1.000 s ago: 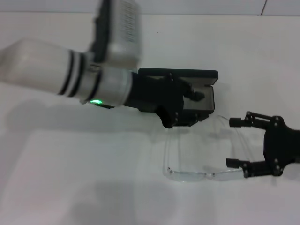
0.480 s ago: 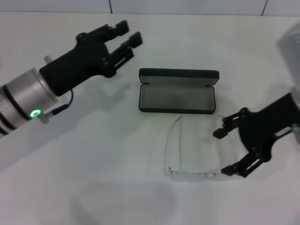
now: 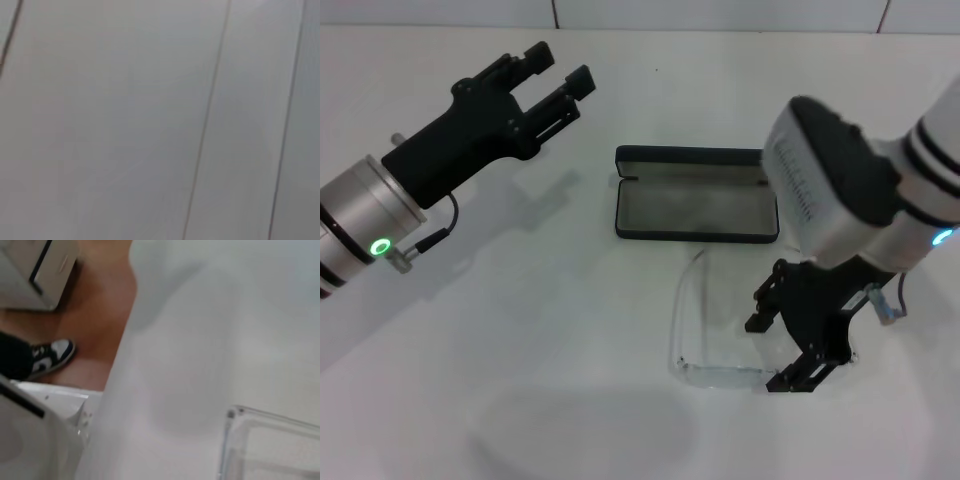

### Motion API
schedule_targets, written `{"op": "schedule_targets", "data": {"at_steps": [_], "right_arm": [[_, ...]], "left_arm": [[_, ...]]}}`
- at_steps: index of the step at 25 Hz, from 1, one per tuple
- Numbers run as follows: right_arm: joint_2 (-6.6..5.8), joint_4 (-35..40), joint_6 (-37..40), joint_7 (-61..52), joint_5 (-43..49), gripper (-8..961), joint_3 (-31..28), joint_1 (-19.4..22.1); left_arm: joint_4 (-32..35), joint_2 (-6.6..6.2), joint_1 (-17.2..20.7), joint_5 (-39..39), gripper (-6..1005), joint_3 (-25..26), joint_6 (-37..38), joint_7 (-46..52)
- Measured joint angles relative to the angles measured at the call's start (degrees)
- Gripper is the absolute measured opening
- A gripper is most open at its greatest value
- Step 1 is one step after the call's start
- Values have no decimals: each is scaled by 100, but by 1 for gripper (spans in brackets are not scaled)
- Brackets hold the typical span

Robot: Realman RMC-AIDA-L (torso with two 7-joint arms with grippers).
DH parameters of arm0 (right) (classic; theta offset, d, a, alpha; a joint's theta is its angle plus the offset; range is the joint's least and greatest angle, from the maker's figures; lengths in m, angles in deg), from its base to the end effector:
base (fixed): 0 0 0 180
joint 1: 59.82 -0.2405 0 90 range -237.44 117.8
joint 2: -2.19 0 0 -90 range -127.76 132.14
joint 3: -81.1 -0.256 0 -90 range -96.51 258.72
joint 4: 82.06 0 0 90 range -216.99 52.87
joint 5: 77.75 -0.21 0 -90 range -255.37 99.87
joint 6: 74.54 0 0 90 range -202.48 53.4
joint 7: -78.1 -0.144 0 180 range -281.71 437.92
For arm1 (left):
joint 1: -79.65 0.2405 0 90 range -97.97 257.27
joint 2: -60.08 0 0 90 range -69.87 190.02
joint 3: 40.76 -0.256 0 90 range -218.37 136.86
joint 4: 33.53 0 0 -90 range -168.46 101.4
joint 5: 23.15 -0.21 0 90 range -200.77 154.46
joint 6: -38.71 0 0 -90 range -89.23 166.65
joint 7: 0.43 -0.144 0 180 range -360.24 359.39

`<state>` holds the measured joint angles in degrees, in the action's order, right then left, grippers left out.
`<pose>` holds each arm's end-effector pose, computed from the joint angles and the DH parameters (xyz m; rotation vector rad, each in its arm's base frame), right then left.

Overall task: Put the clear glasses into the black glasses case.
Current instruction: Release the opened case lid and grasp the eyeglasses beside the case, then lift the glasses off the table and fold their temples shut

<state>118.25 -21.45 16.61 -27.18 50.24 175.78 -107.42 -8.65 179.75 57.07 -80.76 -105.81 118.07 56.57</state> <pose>0.1326 0.3340 -0.0622 2.8907 0.2355 0.5498 -0.2570 0.3267 -0.0091 -2.1735 -0.5608 -1.1927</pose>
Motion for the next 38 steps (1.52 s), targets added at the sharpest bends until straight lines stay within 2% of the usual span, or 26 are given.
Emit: {"op": "schedule_targets", "data": {"at_steps": [6, 13, 19, 22, 25, 28, 34, 38], "right_arm": [[13, 21, -204, -163, -61, 719, 518, -73], [13, 80, -402, -463, -115, 481, 1195, -126], [13, 97, -426, -651, -113, 266, 1223, -132], [12, 146, -425, -731, -82, 232, 1137, -109], [0, 218, -320, -736, -77, 199, 871, -32], [-30, 412, -58, -604, -97, 165, 350, 146], [-29, 890, 571, 953, -899, 133, -1427, 1187], [-11, 560, 534, 2333, -1837, 125, -2140, 1831]], "left_arm": [[-56, 0, -5, -1, 664, 55, -22, -51], [-63, -4, -10, -32, 660, 52, -25, -57], [-67, 0, 12, -49, 657, 22, -31, -60], [-69, 2, 29, -57, 658, 18, -31, -61], [-71, 2, 33, -67, 657, 9, -23, -62], [-71, -11, 50, -78, 657, -2, 86, -40], [-70, -41, 17, -262, 658, -6, 644, 70], [-50, -100, -2, -288, 657, 7, 1107, 207]]}}
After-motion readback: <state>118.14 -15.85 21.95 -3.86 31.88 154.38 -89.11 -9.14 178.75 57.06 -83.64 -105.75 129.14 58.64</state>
